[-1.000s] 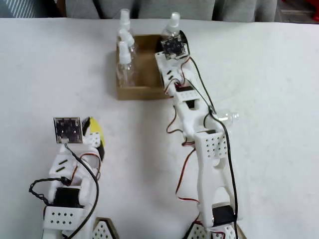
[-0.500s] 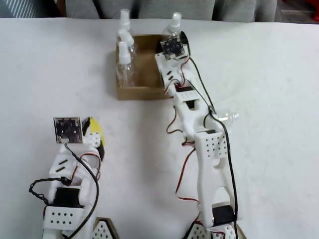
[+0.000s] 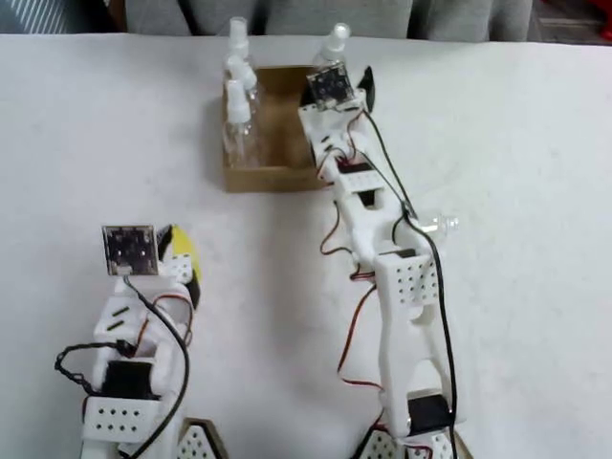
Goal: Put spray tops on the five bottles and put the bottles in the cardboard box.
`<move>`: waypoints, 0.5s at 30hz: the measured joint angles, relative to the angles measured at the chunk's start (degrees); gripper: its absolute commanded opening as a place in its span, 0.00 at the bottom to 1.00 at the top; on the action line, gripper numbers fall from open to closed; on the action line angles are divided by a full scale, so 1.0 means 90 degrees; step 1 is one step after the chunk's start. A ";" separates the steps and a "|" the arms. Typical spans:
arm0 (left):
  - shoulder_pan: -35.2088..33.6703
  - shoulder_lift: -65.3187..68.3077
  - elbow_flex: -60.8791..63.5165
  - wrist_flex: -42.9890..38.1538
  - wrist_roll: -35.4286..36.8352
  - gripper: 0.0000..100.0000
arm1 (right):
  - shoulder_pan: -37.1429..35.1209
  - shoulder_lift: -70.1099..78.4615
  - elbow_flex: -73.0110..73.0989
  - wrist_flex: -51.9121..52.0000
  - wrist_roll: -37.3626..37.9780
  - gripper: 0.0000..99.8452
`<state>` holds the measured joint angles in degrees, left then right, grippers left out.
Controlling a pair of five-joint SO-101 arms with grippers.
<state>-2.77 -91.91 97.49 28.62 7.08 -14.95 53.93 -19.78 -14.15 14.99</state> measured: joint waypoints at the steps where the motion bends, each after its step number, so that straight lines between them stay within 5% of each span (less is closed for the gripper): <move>1: 0.0000 0.0000 0.0000 0.0000 0.0000 0.02 | 0.0000 0.0000 0.0000 0.0000 0.0000 0.35; 15: 0.0000 0.0000 0.0000 0.0000 0.0000 0.02 | 0.0000 -0.0547 0.0381 0.0068 -0.0234 0.35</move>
<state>-2.77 -91.91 97.49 28.62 7.08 -14.95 49.01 -16.35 -13.54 12.88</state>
